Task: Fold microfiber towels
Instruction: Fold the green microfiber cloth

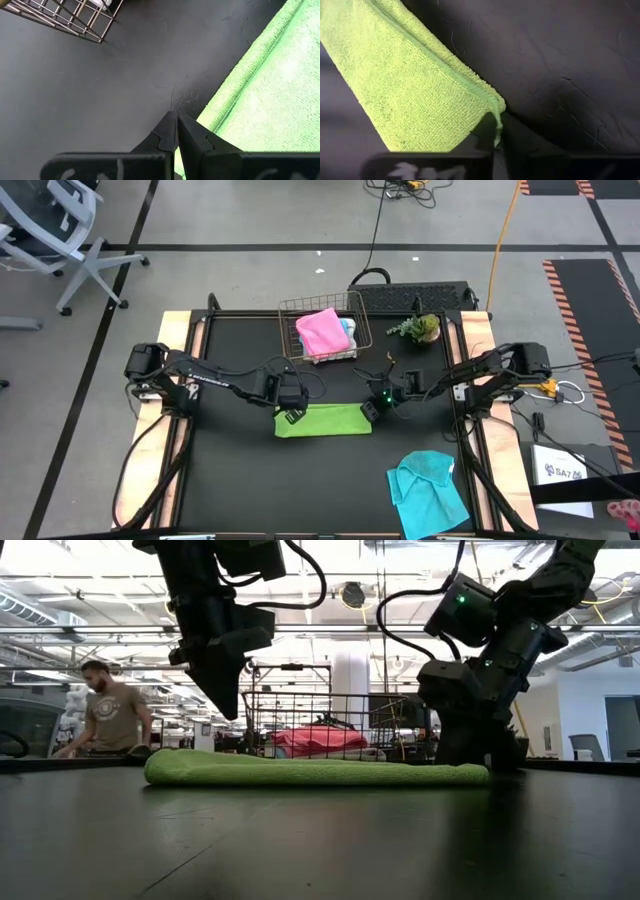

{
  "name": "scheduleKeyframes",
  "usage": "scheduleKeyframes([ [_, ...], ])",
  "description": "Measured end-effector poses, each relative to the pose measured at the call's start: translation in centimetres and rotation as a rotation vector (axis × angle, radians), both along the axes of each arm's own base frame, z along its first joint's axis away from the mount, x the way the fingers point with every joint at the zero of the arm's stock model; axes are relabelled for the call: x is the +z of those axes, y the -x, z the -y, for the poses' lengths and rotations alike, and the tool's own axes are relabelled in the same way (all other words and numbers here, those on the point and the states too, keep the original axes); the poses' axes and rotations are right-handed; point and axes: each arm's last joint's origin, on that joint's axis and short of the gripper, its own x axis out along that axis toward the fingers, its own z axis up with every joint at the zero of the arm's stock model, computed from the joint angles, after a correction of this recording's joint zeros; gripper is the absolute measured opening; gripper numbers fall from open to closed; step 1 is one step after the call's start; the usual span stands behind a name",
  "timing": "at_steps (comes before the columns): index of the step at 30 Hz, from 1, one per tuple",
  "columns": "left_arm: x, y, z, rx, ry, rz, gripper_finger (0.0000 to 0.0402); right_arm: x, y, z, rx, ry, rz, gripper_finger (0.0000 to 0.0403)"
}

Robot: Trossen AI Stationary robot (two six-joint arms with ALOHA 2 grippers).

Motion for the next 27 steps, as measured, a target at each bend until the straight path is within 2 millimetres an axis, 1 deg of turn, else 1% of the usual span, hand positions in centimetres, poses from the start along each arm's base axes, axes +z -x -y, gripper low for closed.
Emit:
scheduleKeyframes([
  [1,0.0,0.0,0.0,0.000,0.000,0.000,0.0021,0.0,0.0,0.0,0.009,0.005,0.000,0.0008],
  [4,0.0,0.0,0.0,-0.001,0.001,0.000,0.0021,-0.1,0.3,0.0,0.015,0.000,-0.035,0.0008],
  [10,0.0,0.0,0.0,-0.003,0.000,-0.002,0.0021,0.4,1.9,-0.3,0.036,-0.037,-0.154,0.0003],
  [13,0.0,0.0,0.0,-0.005,0.000,-0.003,0.0021,1.2,2.7,-0.3,0.026,-0.030,-0.162,0.0002],
  [20,0.0,0.0,0.0,-0.009,-0.001,-0.006,0.0021,3.7,4.5,-0.3,-0.047,-0.018,-0.141,0.0001],
  [27,0.0,0.0,0.0,-0.003,0.000,-0.003,0.0019,5.3,5.2,-0.3,-0.081,-0.037,-0.069,0.0001],
])
